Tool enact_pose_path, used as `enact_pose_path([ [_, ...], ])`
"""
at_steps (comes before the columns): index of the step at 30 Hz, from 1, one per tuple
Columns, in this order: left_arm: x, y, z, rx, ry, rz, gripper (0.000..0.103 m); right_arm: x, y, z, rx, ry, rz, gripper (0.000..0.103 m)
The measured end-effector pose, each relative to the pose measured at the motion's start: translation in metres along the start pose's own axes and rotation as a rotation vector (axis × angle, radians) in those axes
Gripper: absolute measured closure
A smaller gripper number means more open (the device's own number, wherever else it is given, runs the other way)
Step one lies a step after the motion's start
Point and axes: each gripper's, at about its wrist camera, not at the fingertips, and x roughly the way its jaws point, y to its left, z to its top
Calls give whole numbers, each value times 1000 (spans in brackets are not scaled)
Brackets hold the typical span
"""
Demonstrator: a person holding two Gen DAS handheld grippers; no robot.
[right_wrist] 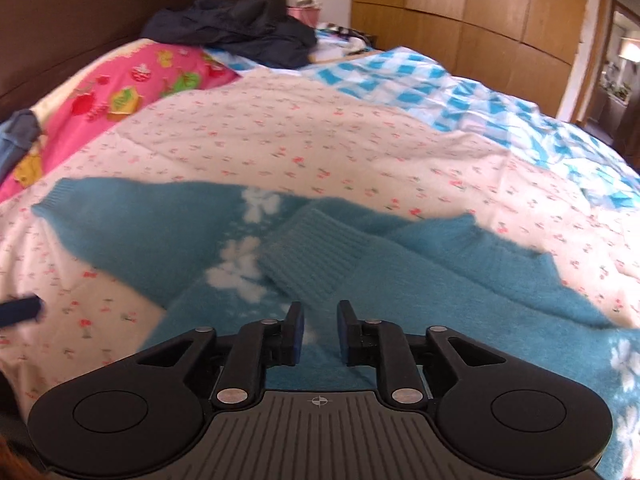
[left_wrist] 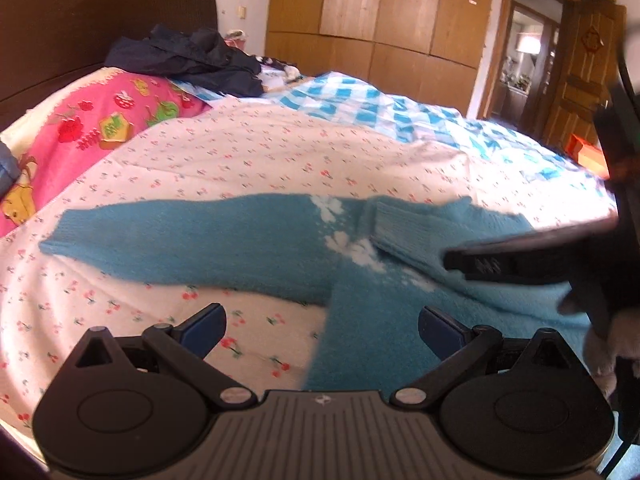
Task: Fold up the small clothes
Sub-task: 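Lift the held sleeve and lay it across the sweater body with the right gripper, then grasp the other sleeve cuff with the left gripper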
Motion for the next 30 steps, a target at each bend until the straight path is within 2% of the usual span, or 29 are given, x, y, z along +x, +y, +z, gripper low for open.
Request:
enact_pose_path([
  [2,-3,16,7,-17,-26,41,0,12,-6,-10,27,60,-26,82],
  [7,-1,80,22,-94,-62,196,0,-7,-5,-24,54,-1,33,81],
  [10,11,124,27,-209,-56,261,0,-17,-2,-25,69,-31,59,81],
  [13,31,167,28,-384,-17,235,18,-25,0,-25,86,-47,87,81],
  [15,49,185,24,-493,25,216,40,-28,2,-26,94,-55,101,81],
  [17,63,196,20,-578,44,205,49,-30,2,-26,103,-63,111,81],
  [19,74,200,15,-636,45,184,50,-31,1,-28,111,-64,117,81],
  [23,95,199,15,-677,28,173,55,-31,-3,-32,144,-65,121,81],
  [25,103,200,20,-699,23,183,62,-33,-8,-34,171,-72,127,81],
  [27,106,203,25,-715,17,180,77,-37,-14,-37,195,-85,136,81],
  [30,106,198,38,-674,14,187,85,-44,-21,-41,224,-110,146,81],
])
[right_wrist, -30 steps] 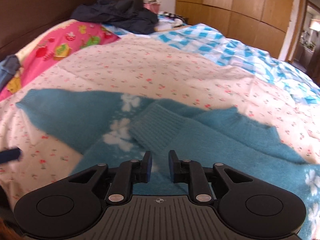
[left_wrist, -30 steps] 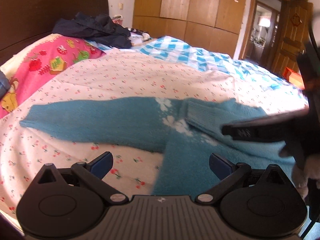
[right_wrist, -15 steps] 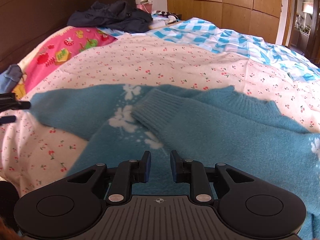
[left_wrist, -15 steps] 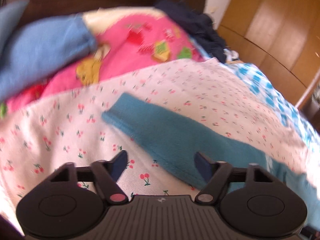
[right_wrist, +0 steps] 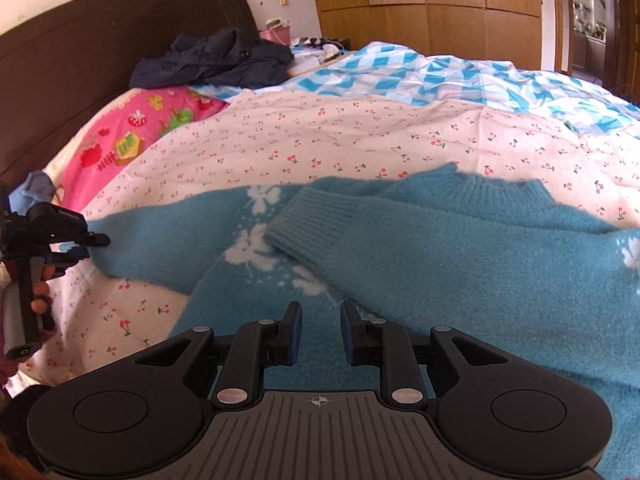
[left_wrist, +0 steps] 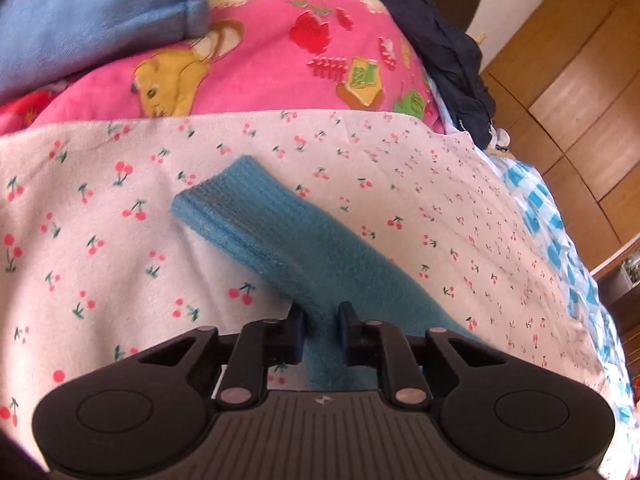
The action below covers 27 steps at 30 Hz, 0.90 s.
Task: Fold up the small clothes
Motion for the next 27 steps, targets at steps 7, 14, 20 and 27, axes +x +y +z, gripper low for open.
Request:
enact_pose_path([
  [7,-51,-91,-13,228,-25,-221,86,-28,-33,-9,135,-84,-8,81],
  [14,-95,-236,-89,501,71,-575,86,-68,-95,-39,307,-164,-98,81],
  [20,-106,-319,-219,907,186,-677,78,-92,-155,-61,480,-216,-214,80],
  [27,-113,-302,-271,1135,206,-534,60,-103,-196,-69,598,-256,-177,80],
])
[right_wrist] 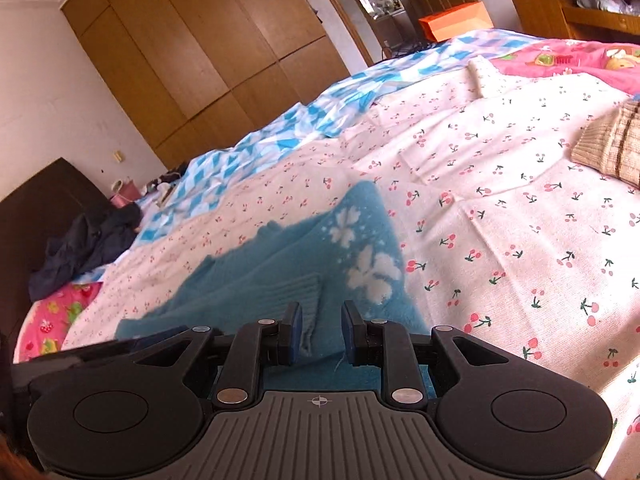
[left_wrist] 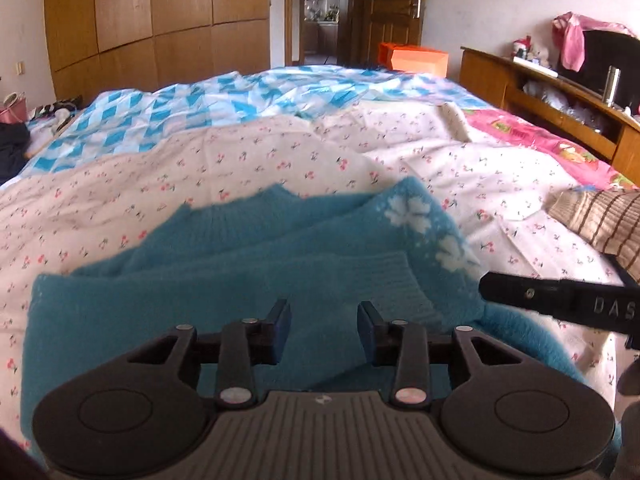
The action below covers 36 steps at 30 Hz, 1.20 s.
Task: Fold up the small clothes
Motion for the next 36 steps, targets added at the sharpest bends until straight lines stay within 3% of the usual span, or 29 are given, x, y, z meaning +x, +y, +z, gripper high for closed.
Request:
enact_pose_path([
  [4,-22,22,-15,-52,10,68,56,8,-9,3,65,51,51,80],
  [8,-38,47,-27,-88,10,121,53,16,3,2,38,82,66,64],
  [13,-46,68,-40,-91,10,161,51,30,20,-3,-6,130,68,64],
  [19,-47,86,-50,-102,-16,187,49,57,32,-5,-55,183,10,65],
  [21,-47,91,-54,-104,-19,193,47,59,35,-1,-65,181,5,76],
  [22,-47,93,-55,-105,-18,195,47,57,36,3,-65,176,13,88],
  [26,-48,101,-53,-120,-32,196,47,42,45,25,-68,107,91,98],
  [29,-52,104,-45,-135,-76,196,46,35,53,39,-93,32,91,102],
  [33,-46,110,-40,-147,-108,220,41,48,48,38,-163,-3,-26,103],
  [36,-26,117,-46,-146,-31,254,40,68,24,21,-133,87,-116,103],
])
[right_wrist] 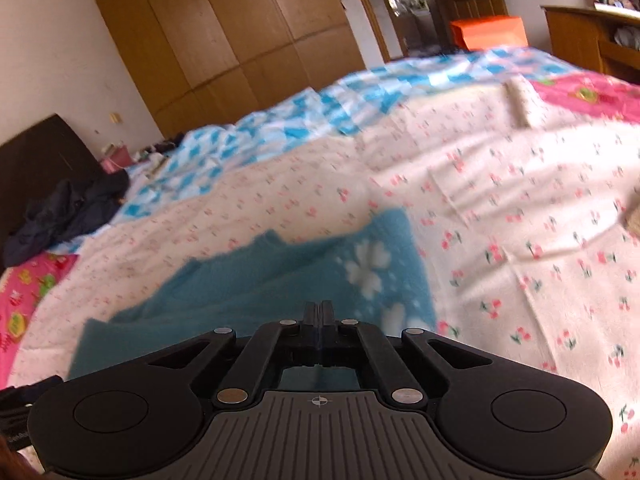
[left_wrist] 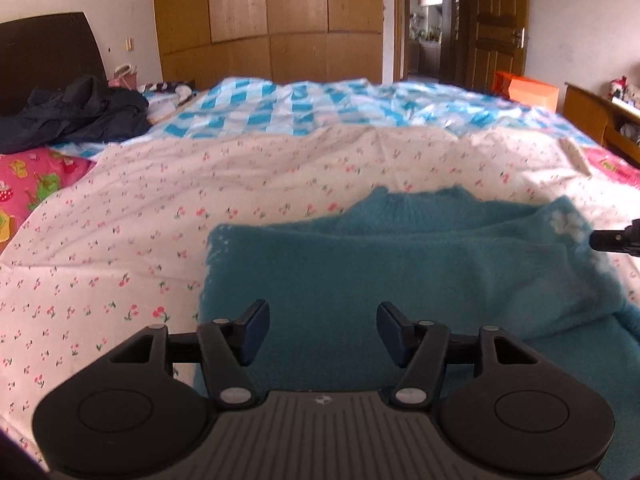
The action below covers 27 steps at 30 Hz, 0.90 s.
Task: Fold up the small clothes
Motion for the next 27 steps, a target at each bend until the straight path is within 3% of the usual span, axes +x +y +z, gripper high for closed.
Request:
enact_pose_path([
  [2,12,3,-9,-3,67,0,39,2,-9,-8,8,18,-2,103],
  [6,3,-1,-14,27,63,14,39,-16,-3,-2,-6,-26,49,95],
  [13,-49,5,-27,57,137,-60,40,-69,-1,-26,-59,102,125,94],
  [20,-123,24,-76,28,311,-103,40,-149,-16,-70,-250,309,-23,88],
  [24,-143,33,-99,-41,412,-110,40,-167,-19,-94,-275,450,-93,84],
  [27,-150,34,-113,-57,470,-116,40,-175,-13,-109,-323,497,-117,73],
])
